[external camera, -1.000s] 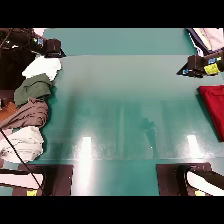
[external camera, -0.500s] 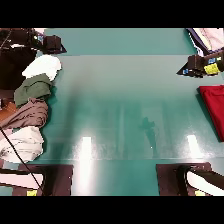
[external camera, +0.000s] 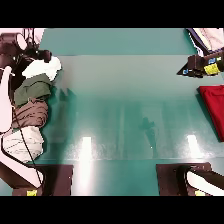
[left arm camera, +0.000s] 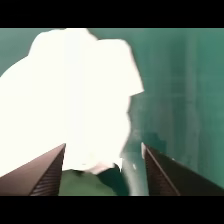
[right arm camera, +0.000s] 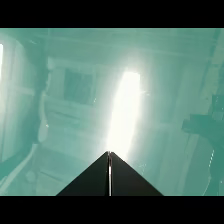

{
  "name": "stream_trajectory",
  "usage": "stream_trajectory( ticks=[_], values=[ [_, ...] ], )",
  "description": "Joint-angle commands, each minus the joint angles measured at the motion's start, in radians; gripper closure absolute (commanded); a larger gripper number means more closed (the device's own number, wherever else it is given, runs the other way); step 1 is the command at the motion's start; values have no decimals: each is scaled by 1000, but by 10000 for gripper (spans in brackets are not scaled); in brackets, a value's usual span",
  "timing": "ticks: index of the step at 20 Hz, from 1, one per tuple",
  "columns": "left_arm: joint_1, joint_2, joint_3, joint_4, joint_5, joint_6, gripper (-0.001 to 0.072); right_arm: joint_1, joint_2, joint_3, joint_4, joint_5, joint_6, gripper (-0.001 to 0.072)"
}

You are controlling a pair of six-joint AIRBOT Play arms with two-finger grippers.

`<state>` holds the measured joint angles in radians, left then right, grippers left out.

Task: Fold the shirts.

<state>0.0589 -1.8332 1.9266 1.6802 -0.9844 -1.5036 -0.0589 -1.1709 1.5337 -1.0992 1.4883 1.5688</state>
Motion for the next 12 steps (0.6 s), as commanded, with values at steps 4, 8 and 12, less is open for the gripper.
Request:
stream_trajectory(
  ticks=[4,8,12],
  values=[
    [58,-117,1,21,116,-6,132,1,0,0,0,3,1,691],
    [57,-127,4,-14,101,-8,396,1,0,0,1,3,1,691],
    [53,-123,159,-194,-3,-6,684,1,2,0,5,1,0,691]
  ],
)
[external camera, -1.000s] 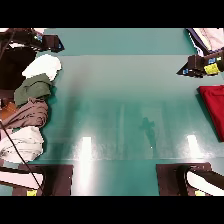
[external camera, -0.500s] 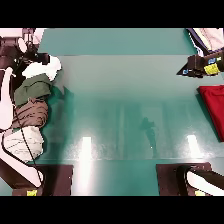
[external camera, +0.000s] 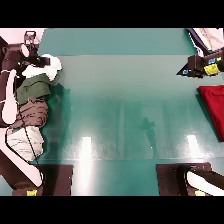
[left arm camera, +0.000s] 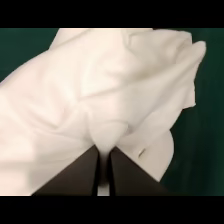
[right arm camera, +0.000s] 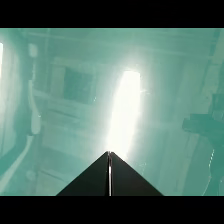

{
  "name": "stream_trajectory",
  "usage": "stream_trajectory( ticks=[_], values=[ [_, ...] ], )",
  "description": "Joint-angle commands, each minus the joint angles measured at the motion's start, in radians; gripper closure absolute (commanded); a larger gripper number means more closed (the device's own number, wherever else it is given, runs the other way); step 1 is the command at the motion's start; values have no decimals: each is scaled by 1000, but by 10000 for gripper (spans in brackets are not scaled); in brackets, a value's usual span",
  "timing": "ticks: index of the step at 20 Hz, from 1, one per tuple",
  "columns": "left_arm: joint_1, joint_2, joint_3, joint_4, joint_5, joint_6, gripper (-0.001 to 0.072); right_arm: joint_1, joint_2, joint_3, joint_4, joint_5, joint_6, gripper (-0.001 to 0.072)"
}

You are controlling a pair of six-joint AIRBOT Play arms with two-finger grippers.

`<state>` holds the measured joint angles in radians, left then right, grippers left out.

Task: Fold the shirts.

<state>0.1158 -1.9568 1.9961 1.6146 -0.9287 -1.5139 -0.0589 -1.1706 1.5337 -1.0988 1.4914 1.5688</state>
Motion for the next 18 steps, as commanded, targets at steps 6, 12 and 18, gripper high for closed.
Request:
stream_trajectory(
  ticks=[6,12,18],
  values=[
    [-61,331,127,-772,-12,471,684,1,50,83,5,-195,0,691],
    [-214,617,108,-958,-246,527,684,1,13,311,5,-220,0,691],
    [-378,665,-98,-929,-397,518,684,1,-1,400,5,-132,0,691]
  ],
)
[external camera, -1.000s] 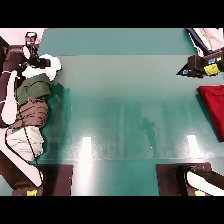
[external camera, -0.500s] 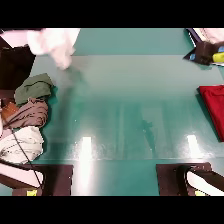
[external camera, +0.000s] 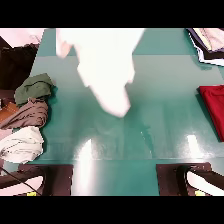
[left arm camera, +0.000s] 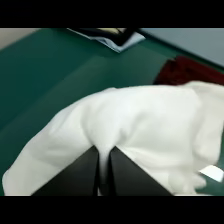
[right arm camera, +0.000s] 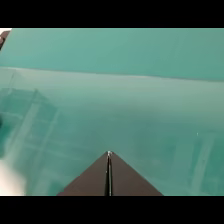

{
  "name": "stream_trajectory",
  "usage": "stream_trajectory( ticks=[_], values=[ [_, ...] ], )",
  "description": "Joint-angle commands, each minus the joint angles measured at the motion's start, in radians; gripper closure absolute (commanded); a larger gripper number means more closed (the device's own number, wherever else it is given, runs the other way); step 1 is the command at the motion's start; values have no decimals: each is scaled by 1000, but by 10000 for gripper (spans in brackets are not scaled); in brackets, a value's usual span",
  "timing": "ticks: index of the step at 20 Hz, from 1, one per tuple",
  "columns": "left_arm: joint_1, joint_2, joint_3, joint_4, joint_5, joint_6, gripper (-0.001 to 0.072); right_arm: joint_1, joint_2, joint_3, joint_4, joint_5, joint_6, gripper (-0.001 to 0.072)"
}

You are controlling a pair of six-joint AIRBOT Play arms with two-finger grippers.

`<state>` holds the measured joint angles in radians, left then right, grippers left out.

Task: Fold the shirts.

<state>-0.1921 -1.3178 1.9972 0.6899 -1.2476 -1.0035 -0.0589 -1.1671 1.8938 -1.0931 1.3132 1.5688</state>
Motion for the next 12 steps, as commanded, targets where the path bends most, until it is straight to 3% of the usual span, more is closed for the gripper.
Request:
stream_trajectory(
  ticks=[1,3,5,6,8,12],
  values=[
    [-85,26,-164,14,-71,6,684,1,-4,40,0,64,0,691],
    [-106,26,-323,59,-51,-23,674,1,-4,40,0,108,0,691],
    [-105,26,-476,154,-30,-113,136,1,-5,39,0,142,0,691],
    [-96,26,-529,243,-40,-159,99,1,-5,39,-1,150,0,691],
    [-46,26,-565,372,-123,-229,99,1,-5,39,-1,153,0,691],
    [89,39,-599,396,-227,-265,99,1,-5,39,-1,154,-2,691]
  ],
)
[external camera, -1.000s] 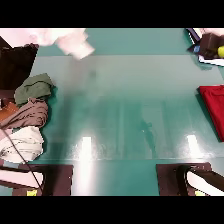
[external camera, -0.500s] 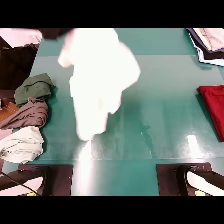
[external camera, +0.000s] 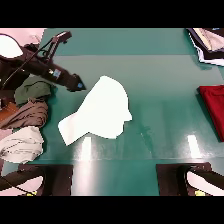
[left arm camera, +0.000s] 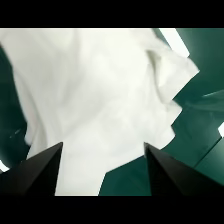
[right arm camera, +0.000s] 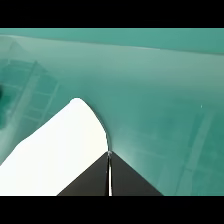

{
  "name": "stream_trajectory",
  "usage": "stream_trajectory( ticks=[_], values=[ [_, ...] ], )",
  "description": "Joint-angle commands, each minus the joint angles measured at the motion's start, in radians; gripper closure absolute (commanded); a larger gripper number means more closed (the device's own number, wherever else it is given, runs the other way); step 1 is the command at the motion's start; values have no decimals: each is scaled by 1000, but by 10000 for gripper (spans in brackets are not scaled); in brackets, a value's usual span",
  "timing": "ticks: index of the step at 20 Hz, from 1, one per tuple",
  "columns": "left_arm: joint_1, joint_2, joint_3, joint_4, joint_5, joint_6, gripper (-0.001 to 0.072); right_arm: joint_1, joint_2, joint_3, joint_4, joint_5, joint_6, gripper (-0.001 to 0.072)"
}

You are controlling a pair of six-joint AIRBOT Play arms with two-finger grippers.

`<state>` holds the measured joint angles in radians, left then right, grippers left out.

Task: Fold the shirts.

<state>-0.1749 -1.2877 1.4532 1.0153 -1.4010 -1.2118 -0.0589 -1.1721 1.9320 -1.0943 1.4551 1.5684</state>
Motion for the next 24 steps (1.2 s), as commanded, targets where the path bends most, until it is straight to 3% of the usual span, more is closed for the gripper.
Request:
stream_trajectory(
  ticks=[1,6,11,23,24],
  values=[
    [90,19,-97,71,-72,-57,99,1,0,1,0,13,-6,691],
    [109,35,-371,200,6,-50,98,1,-6,-2,0,15,-18,691],
    [109,35,-575,180,152,-33,98,1,-6,-2,-1,14,-18,691],
    [109,35,-604,152,164,-12,102,1,-5,-28,0,47,-18,691],
    [109,35,-604,151,164,-15,202,1,-4,-58,3,53,-18,691]
  ],
)
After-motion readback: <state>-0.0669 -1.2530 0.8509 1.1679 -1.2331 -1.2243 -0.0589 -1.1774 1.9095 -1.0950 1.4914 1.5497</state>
